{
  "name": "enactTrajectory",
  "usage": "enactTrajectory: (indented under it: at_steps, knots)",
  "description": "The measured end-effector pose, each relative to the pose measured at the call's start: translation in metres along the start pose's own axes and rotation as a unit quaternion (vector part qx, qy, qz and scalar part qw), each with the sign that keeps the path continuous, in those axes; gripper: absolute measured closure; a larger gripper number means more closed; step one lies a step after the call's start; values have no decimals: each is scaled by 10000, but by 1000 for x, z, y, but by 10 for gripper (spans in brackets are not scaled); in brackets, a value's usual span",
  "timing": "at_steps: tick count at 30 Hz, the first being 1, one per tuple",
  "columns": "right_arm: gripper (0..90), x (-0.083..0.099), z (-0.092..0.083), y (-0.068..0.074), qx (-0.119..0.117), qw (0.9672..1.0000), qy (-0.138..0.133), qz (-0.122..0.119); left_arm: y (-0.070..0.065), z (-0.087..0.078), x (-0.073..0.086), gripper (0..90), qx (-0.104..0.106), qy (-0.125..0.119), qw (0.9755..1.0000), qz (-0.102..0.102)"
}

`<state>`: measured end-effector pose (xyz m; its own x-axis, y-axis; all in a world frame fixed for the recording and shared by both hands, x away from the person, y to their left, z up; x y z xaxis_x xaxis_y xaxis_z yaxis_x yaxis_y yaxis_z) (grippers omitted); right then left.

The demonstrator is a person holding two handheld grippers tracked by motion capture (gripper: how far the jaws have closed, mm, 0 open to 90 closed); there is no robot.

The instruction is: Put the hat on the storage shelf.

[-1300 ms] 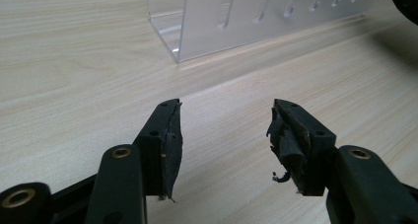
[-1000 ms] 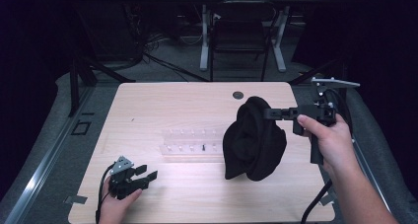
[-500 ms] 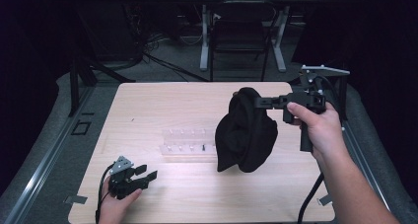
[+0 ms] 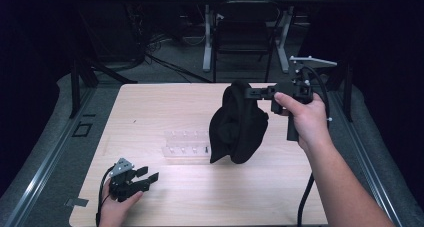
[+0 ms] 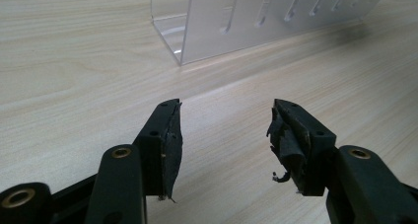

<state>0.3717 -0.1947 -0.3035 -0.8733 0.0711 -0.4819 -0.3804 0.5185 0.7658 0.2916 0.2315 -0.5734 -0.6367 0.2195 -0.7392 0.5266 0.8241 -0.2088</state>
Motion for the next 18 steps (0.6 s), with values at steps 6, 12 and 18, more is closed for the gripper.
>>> enactTrajectory:
  at_steps: [6,12,18]
  knots:
    - [885,-6,14,1,65,10000,11,-32,2,-1,0,458,3,-24,10000,-32]
    - [885,-12,29,-1,151,9999,32,-26,3,-2,-1,455,2,-32,10000,-66]
    - [885,-16,37,-3,152,9999,27,12,5,-2,-1,453,-18,-53,9999,-94]
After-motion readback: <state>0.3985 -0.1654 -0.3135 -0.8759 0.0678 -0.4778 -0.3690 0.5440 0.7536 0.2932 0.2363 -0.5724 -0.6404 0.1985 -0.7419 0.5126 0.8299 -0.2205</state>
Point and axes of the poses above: each handheld gripper's, and its own axes: z roughly forward along the jaws, x roughly out of its underside, y roughly to its left, the point moved 2 cm from there along z, roughly forward along the jaws, and after that the axes turned 5 degrees about y, right-handed, at the moved point
